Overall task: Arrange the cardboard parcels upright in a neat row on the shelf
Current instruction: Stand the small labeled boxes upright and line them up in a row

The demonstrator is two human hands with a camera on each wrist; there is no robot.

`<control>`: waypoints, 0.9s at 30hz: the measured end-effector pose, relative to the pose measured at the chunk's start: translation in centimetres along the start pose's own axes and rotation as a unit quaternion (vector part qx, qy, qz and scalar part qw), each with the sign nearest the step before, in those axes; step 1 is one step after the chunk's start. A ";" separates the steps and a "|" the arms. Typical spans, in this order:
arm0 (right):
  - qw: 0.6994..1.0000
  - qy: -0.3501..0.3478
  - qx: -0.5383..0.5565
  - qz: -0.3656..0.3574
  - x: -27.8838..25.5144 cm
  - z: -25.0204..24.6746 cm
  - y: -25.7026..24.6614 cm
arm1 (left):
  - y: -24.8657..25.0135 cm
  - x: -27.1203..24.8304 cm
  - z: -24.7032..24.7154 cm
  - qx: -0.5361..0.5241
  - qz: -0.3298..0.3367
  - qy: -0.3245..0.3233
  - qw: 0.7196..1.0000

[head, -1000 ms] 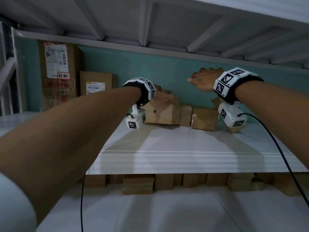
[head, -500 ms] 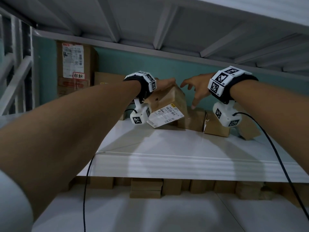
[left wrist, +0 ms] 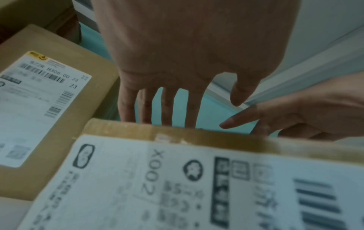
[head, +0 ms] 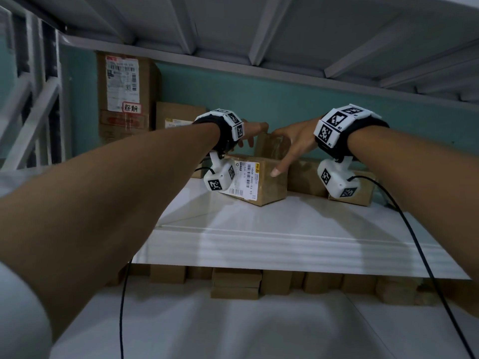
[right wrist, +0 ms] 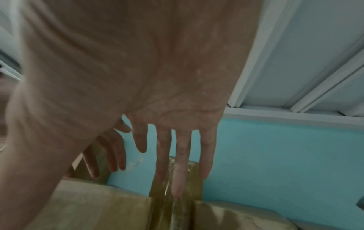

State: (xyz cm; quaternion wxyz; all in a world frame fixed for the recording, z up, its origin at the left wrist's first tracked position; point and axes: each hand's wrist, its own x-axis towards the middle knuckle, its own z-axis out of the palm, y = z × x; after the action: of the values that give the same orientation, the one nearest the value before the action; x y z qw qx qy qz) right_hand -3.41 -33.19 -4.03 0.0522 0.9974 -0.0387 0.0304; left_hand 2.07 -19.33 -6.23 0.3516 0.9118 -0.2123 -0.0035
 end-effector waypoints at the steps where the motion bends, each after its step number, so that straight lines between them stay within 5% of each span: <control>1: 1.000 0.001 0.000 0.000 0.1 0.0 -0.1 | 0.2 -0.2 0.0 0.010 0.003 0.001 1.000; 13: 0.999 0.017 -0.035 -0.016 2.3 -1.7 1.7 | 2.3 -2.3 0.5 0.216 -0.003 0.024 0.976; 27: 0.998 0.039 -0.027 -0.041 4.4 -3.3 2.2 | 3.3 -2.5 -0.5 0.324 0.025 -0.066 0.943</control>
State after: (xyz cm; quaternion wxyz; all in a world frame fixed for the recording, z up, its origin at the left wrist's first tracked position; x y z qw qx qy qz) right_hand 0.58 -35.30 -0.28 0.0817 0.9945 0.0034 0.0660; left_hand -1.36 -20.18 -4.08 0.0225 0.9685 -0.2475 0.0142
